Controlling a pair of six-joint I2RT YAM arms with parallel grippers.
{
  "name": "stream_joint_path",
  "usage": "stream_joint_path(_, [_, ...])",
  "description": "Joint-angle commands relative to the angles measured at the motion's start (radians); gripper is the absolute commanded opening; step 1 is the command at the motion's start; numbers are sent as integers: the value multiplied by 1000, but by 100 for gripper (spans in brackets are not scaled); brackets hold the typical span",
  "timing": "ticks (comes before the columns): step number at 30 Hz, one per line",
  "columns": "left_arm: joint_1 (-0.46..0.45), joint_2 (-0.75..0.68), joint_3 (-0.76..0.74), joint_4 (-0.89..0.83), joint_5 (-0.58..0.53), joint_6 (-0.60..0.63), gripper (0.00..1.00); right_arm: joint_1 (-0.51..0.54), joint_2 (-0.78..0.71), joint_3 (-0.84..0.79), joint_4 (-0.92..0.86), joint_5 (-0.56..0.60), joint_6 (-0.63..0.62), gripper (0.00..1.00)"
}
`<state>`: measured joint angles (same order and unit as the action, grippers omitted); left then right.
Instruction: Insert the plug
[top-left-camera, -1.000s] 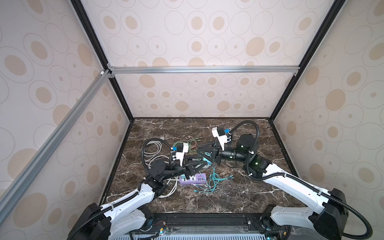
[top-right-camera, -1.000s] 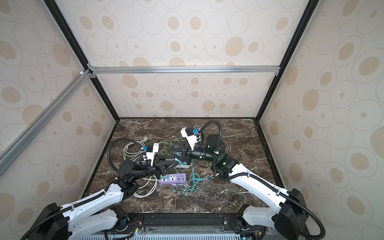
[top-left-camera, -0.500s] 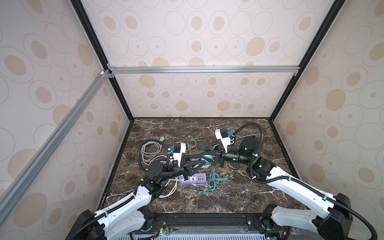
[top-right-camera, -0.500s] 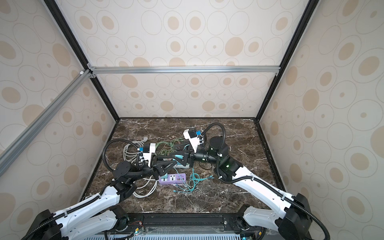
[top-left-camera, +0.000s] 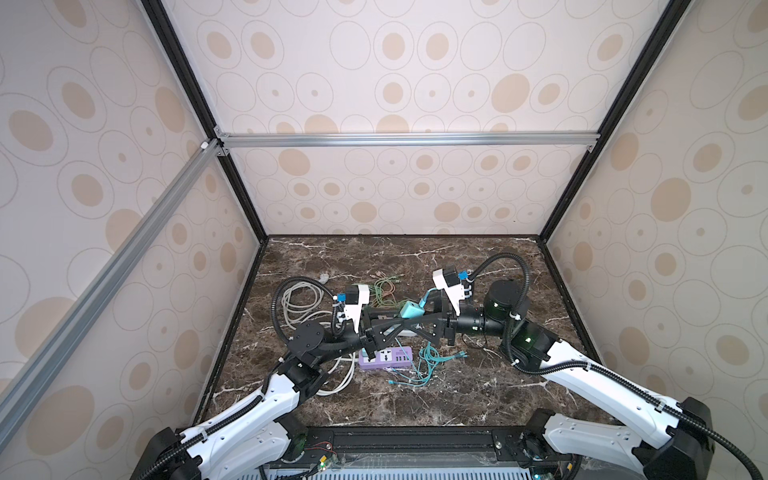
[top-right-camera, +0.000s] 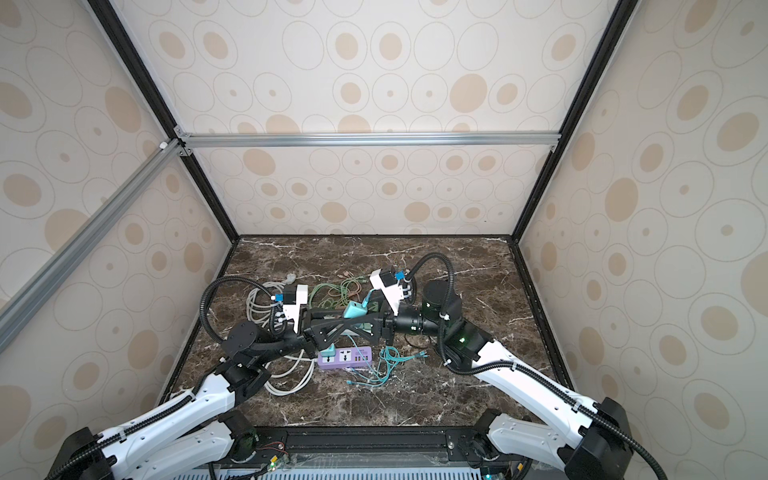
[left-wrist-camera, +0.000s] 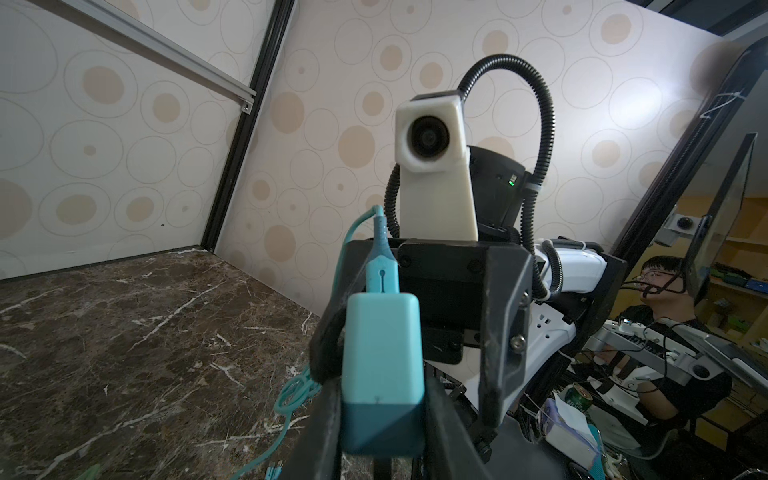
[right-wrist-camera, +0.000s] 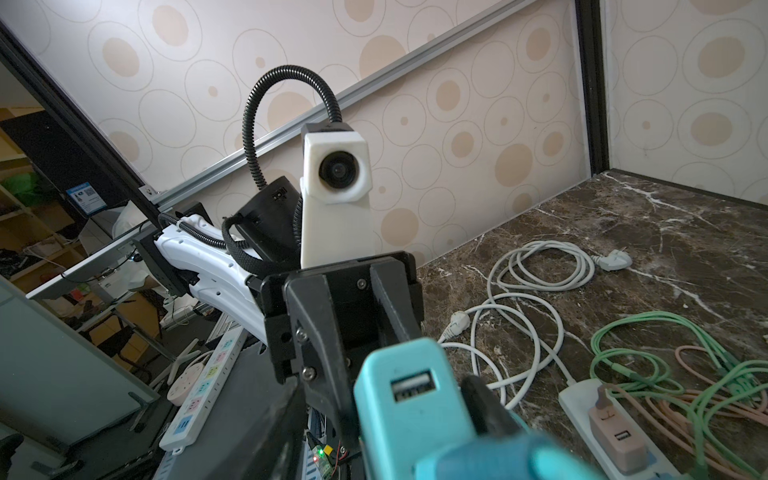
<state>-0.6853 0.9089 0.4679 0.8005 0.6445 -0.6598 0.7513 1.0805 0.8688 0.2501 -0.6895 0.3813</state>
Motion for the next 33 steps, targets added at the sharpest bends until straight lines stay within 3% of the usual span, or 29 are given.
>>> stream_joint_path(1, [-5, -25, 54, 27, -5, 11, 0, -2, -30, -17, -1, -16, -12, 62])
stream_joint_path(18, [-5, -20, 49, 52, 45, -10, 0, -33, -82, -71, 146, -36, 71, 53])
stream_joint_path(29, [-5, -22, 55, 60, 50, -13, 0, -52, -52, -77, 244, -108, 131, 29])
stream_joint_path(33, [-3, -15, 55, 58, 46, -14, 0, -53, -38, -73, 248, -154, 126, 27])
